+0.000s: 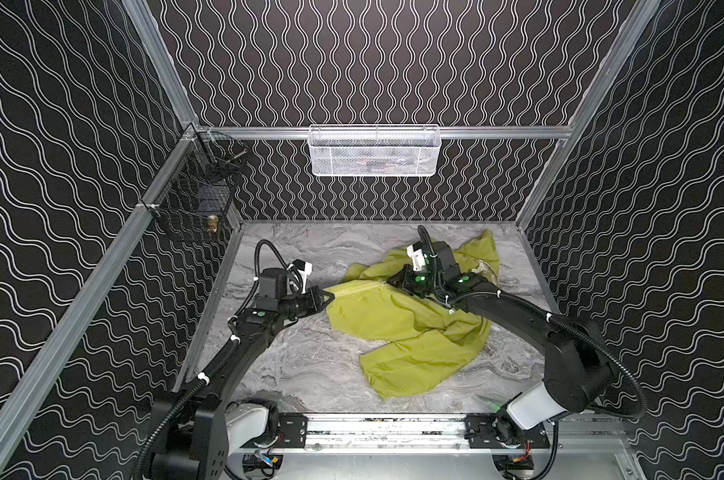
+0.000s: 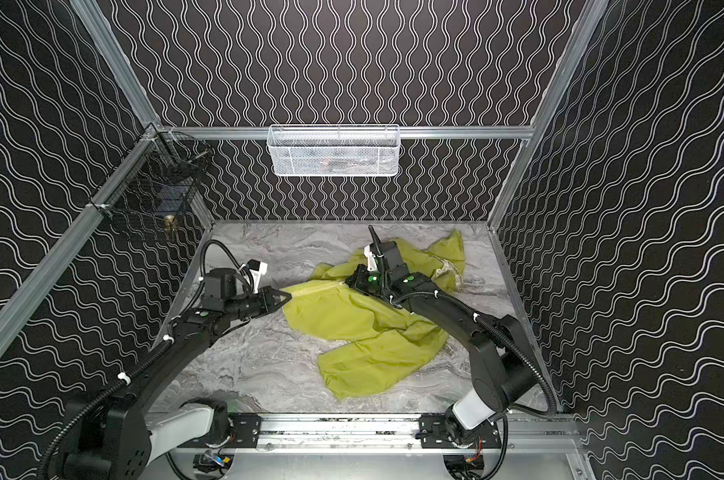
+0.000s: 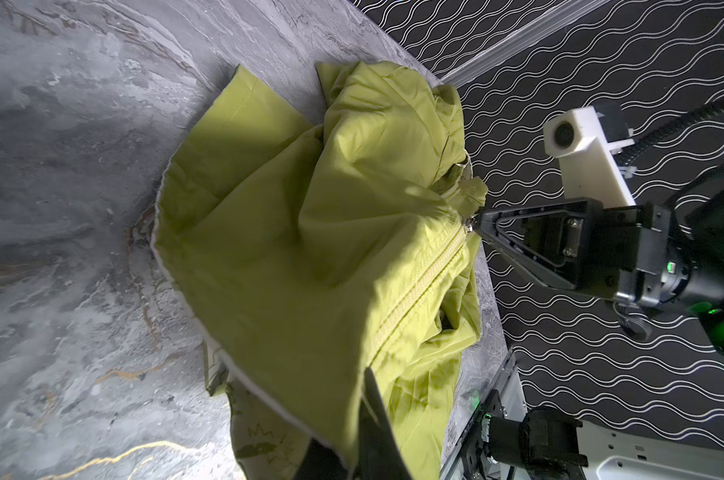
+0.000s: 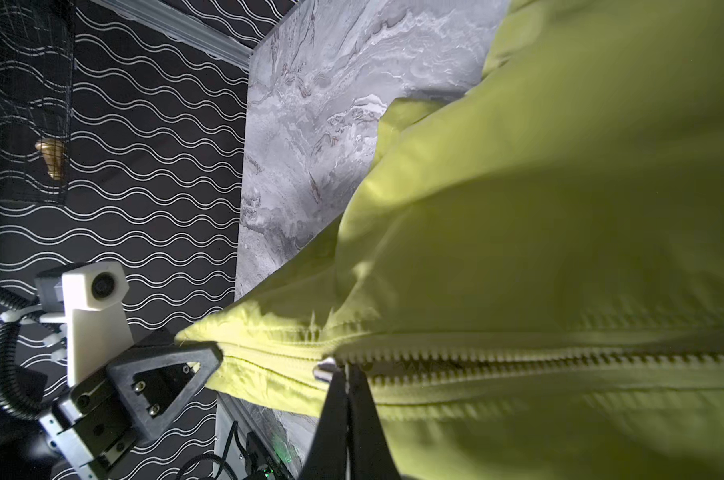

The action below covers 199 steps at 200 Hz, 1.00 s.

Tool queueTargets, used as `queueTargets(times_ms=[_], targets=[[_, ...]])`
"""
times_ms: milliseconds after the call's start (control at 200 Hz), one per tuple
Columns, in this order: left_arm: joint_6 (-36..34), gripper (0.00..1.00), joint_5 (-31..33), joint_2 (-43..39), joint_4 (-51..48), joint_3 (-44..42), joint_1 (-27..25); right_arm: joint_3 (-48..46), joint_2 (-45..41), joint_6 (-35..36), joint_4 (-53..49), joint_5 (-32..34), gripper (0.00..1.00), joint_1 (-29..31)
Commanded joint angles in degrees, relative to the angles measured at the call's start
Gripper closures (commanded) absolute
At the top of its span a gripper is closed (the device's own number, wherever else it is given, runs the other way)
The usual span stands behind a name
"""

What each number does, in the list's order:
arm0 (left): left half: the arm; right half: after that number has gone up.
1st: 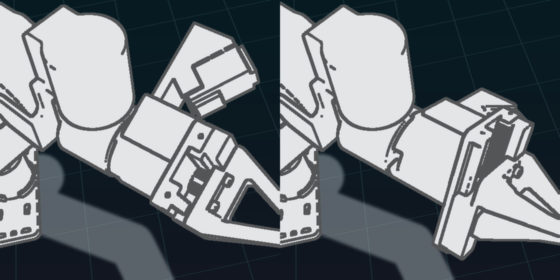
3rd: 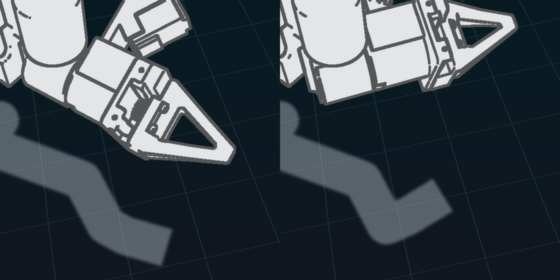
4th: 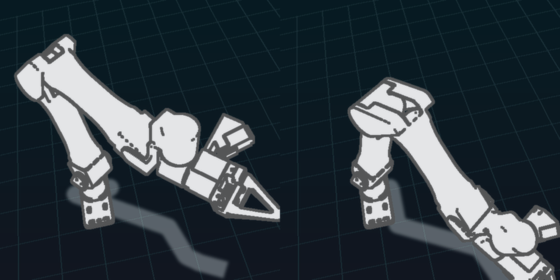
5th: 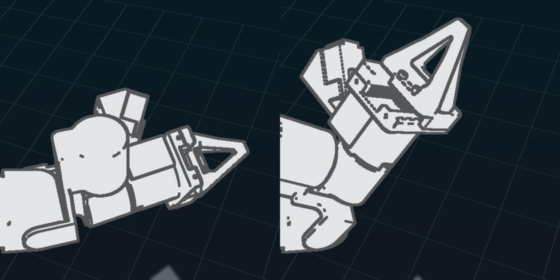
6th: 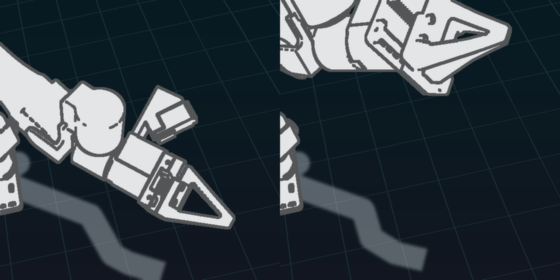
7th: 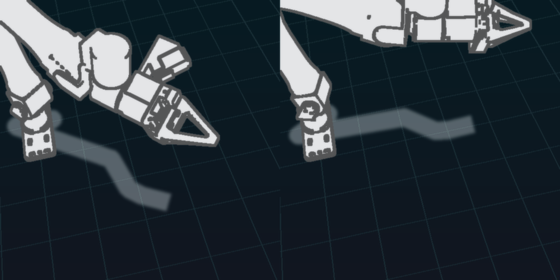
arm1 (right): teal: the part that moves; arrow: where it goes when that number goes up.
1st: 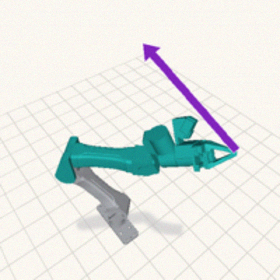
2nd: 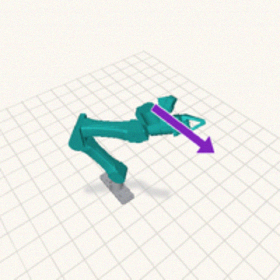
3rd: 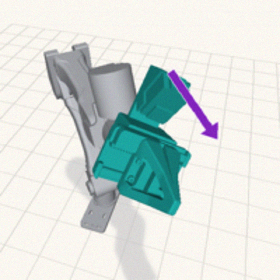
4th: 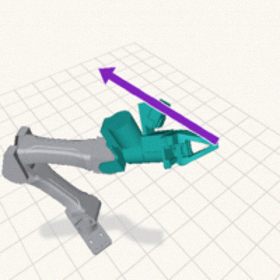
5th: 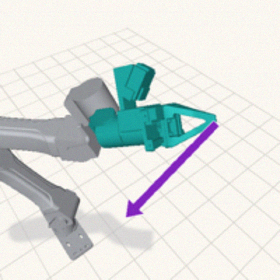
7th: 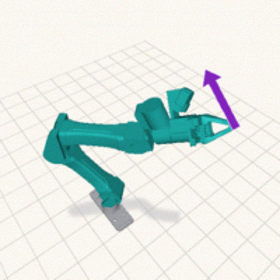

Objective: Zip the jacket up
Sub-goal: 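Pull the zipper slider with the right gripper away from the left gripper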

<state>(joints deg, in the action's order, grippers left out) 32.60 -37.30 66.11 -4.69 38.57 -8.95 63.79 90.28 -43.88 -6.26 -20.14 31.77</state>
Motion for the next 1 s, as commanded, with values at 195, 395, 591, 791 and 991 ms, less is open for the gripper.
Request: queueTargets(times_ms=[195, 395, 591, 791, 991], targets=[[-1.6, 1.0, 1.2, -0.3, -0.6, 0.5, 0.1, -1.0, -1.5, 1.1, -0.9, 1.7, 1.0, -2.1], [-1.5, 1.0, 1.3, -0.5, -0.6, 0.4, 0.1, -1.9, -2.5, 1.2, -1.3, 1.7, 1.0, -3.4], [-1.4, 1.0, 1.4, -0.5, -0.3, 0.1, 0.2, -2.7, -3.3, 1.4, -1.6, 1.8, 1.0, -4.7], [-1.3, 1.0, 1.3, -0.5, 0.0, 0.1, 0.1, -4.0, -4.3, 1.3, -1.8, 1.8, 1.0, -5.9], [-1.0, 1.0, 1.4, -0.6, 0.1, -0.2, 0.1, -4.9, -5.1, 1.4, -2.0, 1.7, 1.0, -6.4]])
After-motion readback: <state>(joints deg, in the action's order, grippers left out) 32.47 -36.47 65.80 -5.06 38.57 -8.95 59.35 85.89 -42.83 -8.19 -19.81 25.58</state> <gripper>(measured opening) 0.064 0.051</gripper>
